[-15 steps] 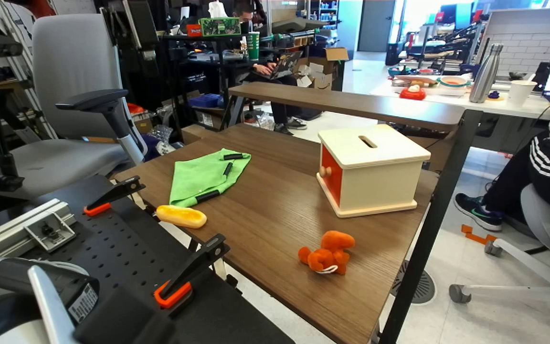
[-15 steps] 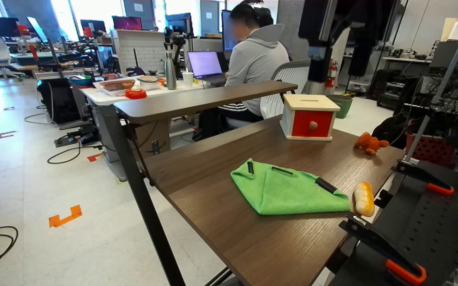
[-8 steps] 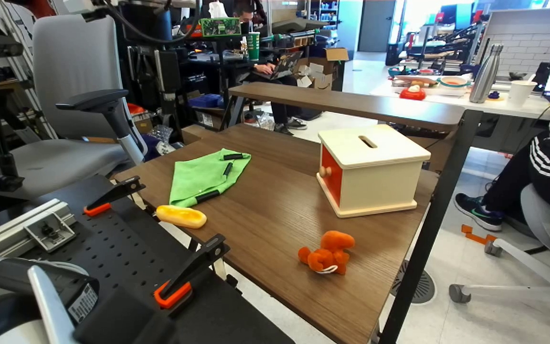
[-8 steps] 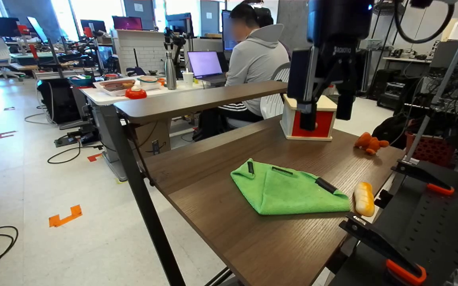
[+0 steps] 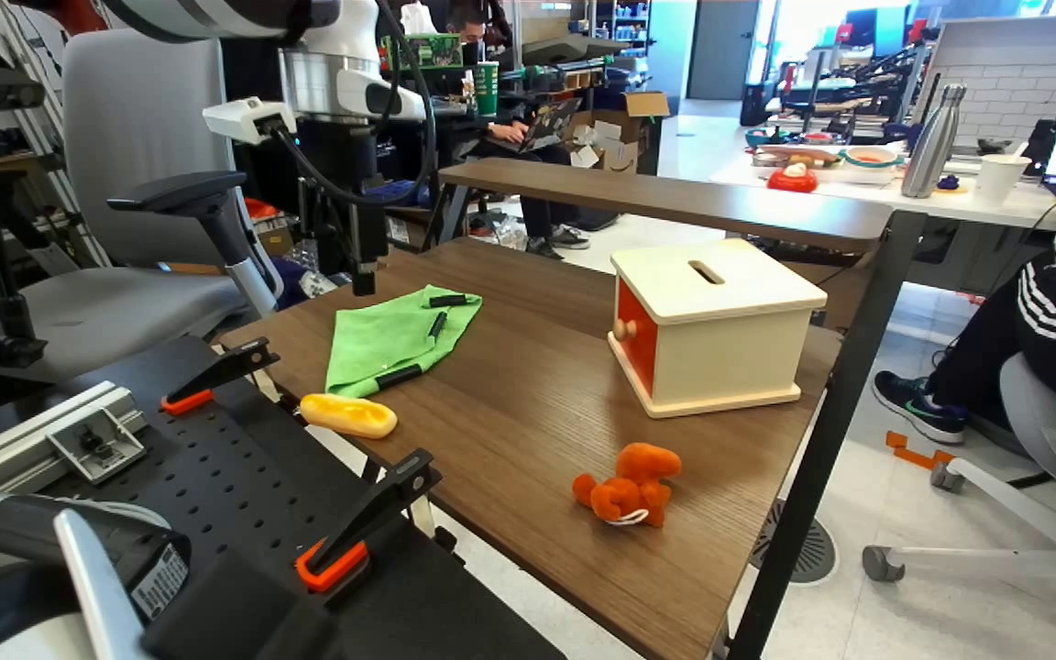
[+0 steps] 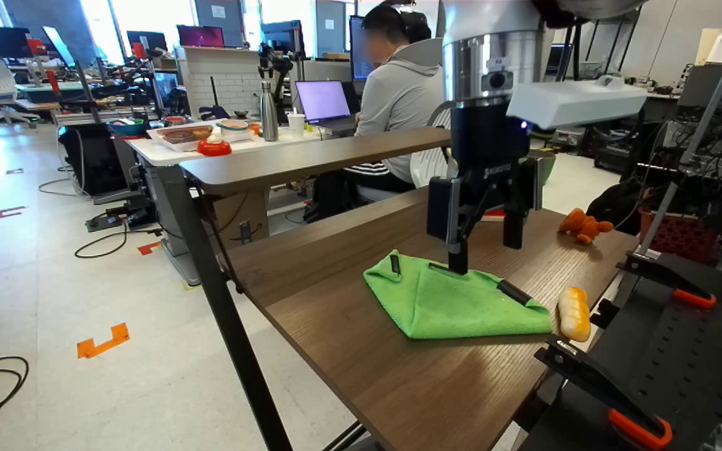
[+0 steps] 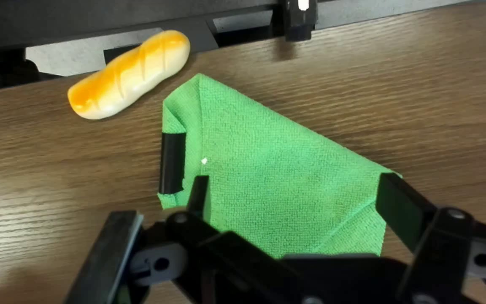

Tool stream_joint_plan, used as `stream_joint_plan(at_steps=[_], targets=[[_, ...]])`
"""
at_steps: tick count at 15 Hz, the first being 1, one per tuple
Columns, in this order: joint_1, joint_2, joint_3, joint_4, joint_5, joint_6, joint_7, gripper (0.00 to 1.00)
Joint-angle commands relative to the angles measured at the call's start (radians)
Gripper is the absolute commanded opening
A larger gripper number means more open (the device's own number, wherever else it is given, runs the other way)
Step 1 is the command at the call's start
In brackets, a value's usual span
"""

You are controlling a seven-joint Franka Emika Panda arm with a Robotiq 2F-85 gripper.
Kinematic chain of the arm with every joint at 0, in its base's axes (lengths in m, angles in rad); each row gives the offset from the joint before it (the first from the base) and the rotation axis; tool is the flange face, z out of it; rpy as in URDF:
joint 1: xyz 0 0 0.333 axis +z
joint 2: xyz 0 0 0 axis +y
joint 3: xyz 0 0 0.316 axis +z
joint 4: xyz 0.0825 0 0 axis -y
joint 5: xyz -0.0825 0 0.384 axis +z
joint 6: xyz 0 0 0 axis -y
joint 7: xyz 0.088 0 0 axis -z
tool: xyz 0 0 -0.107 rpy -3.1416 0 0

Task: Move the green towel to the right.

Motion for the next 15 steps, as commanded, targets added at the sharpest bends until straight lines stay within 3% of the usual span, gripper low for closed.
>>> stream_joint_plan(at_steps=[1, 7, 15], targets=[[0.059, 0.092, -0.046, 0.047, -0.019, 0.097, 0.048, 1.0], [0.158, 0.222, -0.133, 0.106, -0.056, 0.231, 0.092, 1.0], [0.248, 0.303, -0.22, 0.159, -0.06, 0.248, 0.112, 1.0]])
